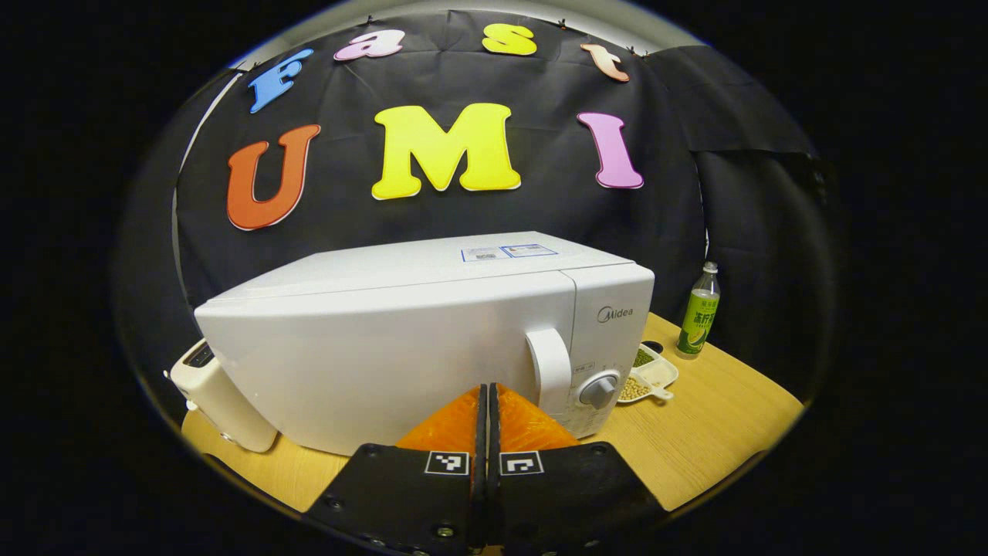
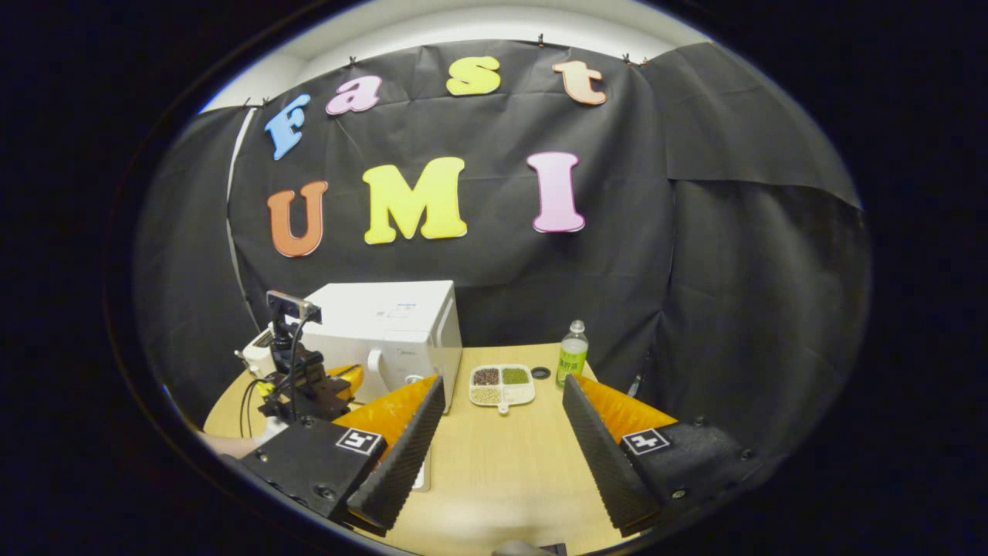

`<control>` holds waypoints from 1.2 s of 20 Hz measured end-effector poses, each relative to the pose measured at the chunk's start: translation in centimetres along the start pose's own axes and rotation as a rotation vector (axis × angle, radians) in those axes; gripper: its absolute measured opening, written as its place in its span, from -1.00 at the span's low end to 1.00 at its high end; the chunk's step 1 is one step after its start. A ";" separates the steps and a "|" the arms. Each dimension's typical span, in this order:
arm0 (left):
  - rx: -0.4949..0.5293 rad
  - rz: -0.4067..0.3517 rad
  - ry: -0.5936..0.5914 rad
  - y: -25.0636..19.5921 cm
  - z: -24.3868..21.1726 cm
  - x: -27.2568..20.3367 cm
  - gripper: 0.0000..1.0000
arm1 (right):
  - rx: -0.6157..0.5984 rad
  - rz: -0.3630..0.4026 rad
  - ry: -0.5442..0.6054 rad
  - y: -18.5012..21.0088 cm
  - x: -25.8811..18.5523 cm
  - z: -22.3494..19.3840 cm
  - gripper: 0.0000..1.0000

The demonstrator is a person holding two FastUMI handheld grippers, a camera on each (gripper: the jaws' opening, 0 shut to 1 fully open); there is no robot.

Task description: Open the microwave oven with the left hand, put the food in, and close the microwave oven.

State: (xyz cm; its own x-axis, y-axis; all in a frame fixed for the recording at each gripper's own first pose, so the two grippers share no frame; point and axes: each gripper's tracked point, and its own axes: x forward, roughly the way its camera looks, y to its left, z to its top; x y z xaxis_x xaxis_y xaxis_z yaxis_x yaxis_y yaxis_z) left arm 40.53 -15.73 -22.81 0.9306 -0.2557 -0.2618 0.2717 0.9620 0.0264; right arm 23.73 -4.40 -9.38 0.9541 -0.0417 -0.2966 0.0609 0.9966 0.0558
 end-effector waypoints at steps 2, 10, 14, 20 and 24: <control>-0.008 -0.009 0.006 0.1 0.2 -2.3 -0.35 | 0.005 -0.003 -0.020 0.0 -0.1 0.4 0.96; 0.010 -0.069 -0.036 -0.1 3.8 -9.2 0.93 | 0.021 -0.061 -0.095 -0.7 -1.3 1.6 0.96; 0.003 -0.073 -0.073 0.9 5.8 -13.5 0.92 | 0.036 -0.058 -0.123 0.0 -2.8 1.8 0.96; -0.020 -0.022 -0.131 5.1 8.4 -20.5 0.92 | 0.027 -0.039 -0.164 2.1 -4.0 3.0 0.96; -0.046 0.048 -0.157 9.0 9.6 -24.4 0.94 | 0.001 -0.009 -0.189 4.5 -4.6 3.7 0.95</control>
State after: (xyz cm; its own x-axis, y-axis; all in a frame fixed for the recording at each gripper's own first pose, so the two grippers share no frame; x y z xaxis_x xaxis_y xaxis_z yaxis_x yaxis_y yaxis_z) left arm 22.61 -1.72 -6.87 0.9701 -0.2176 -0.1077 0.2179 0.9759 -0.0095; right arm 20.72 0.06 -4.19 0.9916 -0.0631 -0.1128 0.0696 0.9960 0.0552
